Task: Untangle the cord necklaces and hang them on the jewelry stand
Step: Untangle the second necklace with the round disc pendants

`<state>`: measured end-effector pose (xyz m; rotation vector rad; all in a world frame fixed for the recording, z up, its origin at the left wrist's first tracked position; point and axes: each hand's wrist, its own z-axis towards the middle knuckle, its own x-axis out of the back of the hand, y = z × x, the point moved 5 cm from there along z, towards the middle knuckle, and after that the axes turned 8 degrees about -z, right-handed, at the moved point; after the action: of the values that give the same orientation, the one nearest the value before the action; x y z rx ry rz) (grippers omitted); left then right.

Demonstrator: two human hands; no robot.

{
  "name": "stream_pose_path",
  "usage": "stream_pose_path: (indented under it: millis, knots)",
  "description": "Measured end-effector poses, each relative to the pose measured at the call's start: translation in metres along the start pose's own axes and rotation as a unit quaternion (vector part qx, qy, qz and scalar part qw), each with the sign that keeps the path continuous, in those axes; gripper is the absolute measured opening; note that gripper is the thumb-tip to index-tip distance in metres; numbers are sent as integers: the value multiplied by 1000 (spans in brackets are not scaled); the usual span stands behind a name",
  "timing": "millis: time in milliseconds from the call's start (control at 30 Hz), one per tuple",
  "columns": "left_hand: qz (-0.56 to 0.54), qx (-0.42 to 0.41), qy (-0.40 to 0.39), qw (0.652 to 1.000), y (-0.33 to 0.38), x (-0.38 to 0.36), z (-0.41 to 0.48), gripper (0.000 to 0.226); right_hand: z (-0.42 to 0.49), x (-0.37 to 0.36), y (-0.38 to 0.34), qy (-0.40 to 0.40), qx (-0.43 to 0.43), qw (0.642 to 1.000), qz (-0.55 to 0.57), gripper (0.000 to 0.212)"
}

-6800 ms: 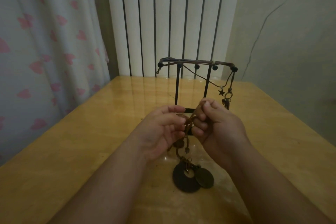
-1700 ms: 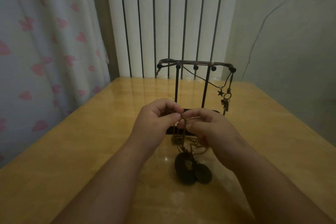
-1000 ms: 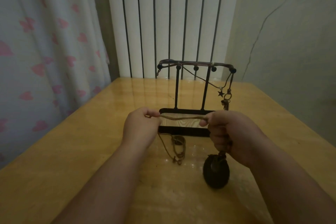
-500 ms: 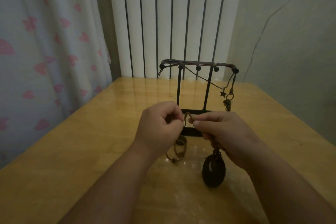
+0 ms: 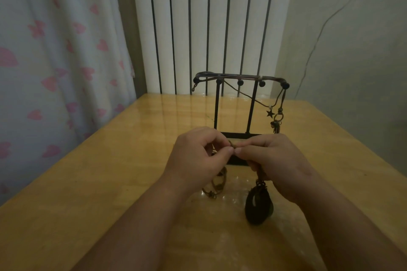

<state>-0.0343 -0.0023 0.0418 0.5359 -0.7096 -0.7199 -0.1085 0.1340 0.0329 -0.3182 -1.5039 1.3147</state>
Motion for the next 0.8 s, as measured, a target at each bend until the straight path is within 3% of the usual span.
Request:
stream_pose_path:
  millis: [367,800]
  knots:
    - [0,33,-36,999,-6,-7,-1,7,-3,-1,-5,-31,32,997,-67,23]
    - [-22,66,-79,994,-8,-10,2,15,-2,-3,-6,-5,28,990,-135,25]
